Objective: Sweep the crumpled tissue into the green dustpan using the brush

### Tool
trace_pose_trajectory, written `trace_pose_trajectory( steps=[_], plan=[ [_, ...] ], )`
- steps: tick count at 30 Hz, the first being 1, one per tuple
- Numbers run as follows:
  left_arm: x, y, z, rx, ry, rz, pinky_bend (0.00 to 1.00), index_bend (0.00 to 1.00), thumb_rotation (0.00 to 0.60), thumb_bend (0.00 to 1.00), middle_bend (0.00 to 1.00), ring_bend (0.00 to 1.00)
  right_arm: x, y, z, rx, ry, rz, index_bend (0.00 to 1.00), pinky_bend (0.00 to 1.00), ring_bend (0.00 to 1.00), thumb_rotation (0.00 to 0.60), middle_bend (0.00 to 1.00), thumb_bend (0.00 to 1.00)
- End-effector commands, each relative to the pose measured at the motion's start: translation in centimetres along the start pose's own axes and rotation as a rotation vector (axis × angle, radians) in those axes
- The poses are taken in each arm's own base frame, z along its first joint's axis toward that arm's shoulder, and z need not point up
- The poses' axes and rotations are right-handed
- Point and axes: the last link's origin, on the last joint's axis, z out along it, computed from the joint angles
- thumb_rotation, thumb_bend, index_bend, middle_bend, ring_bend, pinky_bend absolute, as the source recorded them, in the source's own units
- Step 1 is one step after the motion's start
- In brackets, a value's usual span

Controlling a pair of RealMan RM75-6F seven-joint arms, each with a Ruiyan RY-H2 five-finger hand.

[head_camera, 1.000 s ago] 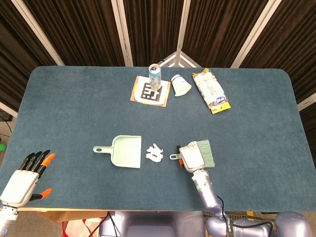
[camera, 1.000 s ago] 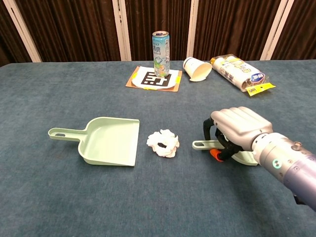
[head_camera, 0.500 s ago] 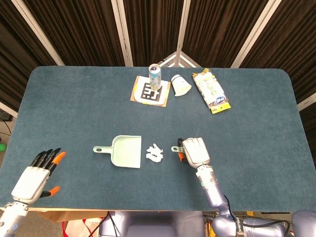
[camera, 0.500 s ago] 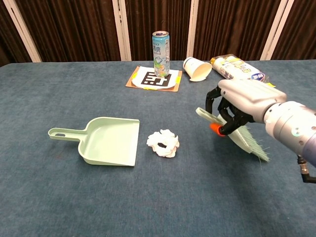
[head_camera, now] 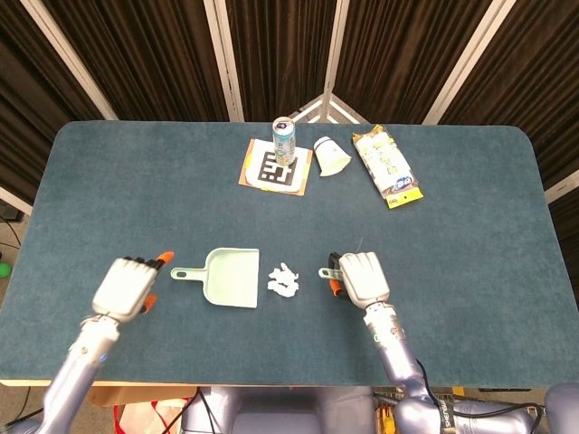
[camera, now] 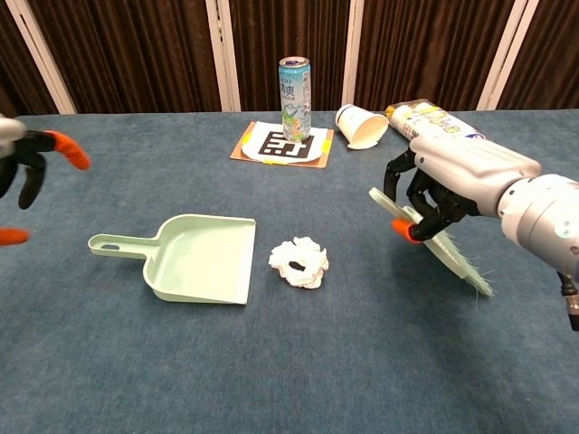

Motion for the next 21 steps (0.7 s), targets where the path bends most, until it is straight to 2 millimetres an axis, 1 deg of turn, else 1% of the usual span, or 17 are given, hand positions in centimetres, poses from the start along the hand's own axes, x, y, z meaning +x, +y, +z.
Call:
trace_pose_trajectory(
  steps=[1, 4, 7, 11, 15, 17, 20, 21],
  plan=[
    [0.7, 3.1, 3.6, -0.001, 0.001, 0.015, 0.82, 0.32, 0.600, 0.43, 0.82, 0.80, 0.1, 0.2, 0.0, -0.004, -0.001, 0.001, 0.82, 0.80, 0.83, 0.600, 0.82, 0.53],
    [0.5, 4.2, 4.7, 0.013, -0.018, 0.034, 0.88, 0.34, 0.600, 0.43, 0.89, 0.86, 0.3, 0.4, 0.0, -0.008, -0.001, -0.001, 0.82, 0.80, 0.83, 0.600, 0.82, 0.53],
    [0.0, 5.2, 5.6, 0.037, -0.055, 0.040, 0.91, 0.35, 0.600, 0.43, 0.92, 0.89, 0.4, 0.7, -0.1, -0.012, 0.001, -0.001, 0.82, 0.80, 0.83, 0.600, 0.82, 0.53],
    [-0.4, 6.2, 6.2, 0.066, -0.120, 0.034, 0.96, 0.37, 0.600, 0.46, 0.96, 0.93, 0.5, 1.0, -0.2, -0.013, 0.000, -0.003, 0.82, 0.80, 0.83, 0.600, 0.82, 0.53],
    [-0.9, 6.7, 6.4, 0.085, -0.168, 0.047, 0.99, 0.37, 0.600, 0.46, 0.97, 0.95, 0.6, 1.2, -0.2, -0.016, 0.000, -0.007, 0.82, 0.80, 0.83, 0.600, 0.82, 0.53],
    [-1.0, 6.8, 6.4, 0.094, -0.180, 0.051, 0.99, 0.37, 0.600, 0.44, 0.97, 0.95, 0.5, 1.4, -0.3, -0.019, 0.000, -0.008, 0.82, 0.80, 0.83, 0.600, 0.82, 0.53],
    [-1.2, 6.6, 6.5, 0.107, -0.188, 0.068, 0.99, 0.36, 0.600, 0.34, 0.96, 0.95, 0.5, 1.5, -0.4, -0.017, 0.000, -0.014, 0.82, 0.80, 0.83, 0.600, 0.82, 0.53],
    [-1.3, 6.4, 6.6, 0.115, -0.189, 0.076, 0.99, 0.35, 0.600, 0.33, 0.96, 0.95, 0.5, 1.5, -0.4, -0.018, 0.000, -0.012, 0.82, 0.80, 0.83, 0.600, 0.82, 0.53]
  ],
)
